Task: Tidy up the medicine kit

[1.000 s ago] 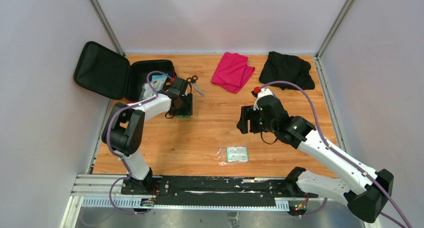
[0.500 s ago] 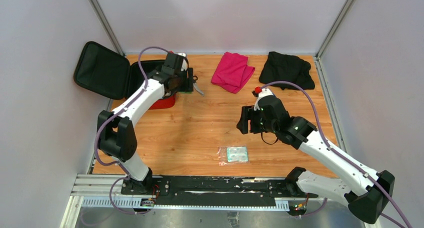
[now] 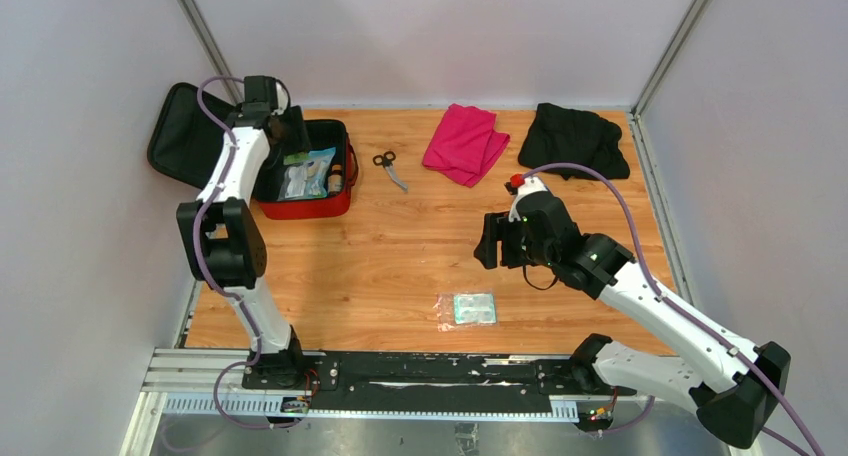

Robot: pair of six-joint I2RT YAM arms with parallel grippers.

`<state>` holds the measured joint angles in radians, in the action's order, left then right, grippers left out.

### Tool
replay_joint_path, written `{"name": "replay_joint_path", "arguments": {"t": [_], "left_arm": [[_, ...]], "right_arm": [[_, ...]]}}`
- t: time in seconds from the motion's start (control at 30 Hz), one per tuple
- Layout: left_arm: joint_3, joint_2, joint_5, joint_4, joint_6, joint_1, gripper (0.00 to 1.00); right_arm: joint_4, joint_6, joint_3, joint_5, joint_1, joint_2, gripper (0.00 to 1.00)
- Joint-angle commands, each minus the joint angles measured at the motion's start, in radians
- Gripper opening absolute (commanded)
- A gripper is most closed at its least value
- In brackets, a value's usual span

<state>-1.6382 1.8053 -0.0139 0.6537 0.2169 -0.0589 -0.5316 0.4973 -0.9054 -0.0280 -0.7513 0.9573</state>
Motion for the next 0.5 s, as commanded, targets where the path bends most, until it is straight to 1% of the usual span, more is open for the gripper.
{"name": "replay_joint_path", "arguments": {"t": [0.0,0.17,0.27,0.37,0.47], "left_arm": [[-0.031,0.097,0.029,0.054,-0.039,-0.058,0.65],[-0.064,0.194,0.016,0.084,-0.053,-0.091,0.65],[-0.059,0.21,-0.036,0.085,-0.057,-0.091,0.66],[-0.04,0.197,-0.041,0.083,-0.053,-0.091,0.71],[-0.025,0.163,-0.009,0.083,-0.056,-0.091,0.77]], "right_arm": [[-0.025,0.0,0.005,-0.007,0.01,0.003,0.69],[-0.026,0.007,0.016,-0.026,0.01,-0.012,0.69],[-0.032,0.004,0.017,-0.035,0.01,-0.014,0.69],[-0.04,0.005,0.016,-0.052,0.01,-0.012,0.69],[-0.055,0.019,0.017,-0.09,0.01,-0.021,0.69]]}}
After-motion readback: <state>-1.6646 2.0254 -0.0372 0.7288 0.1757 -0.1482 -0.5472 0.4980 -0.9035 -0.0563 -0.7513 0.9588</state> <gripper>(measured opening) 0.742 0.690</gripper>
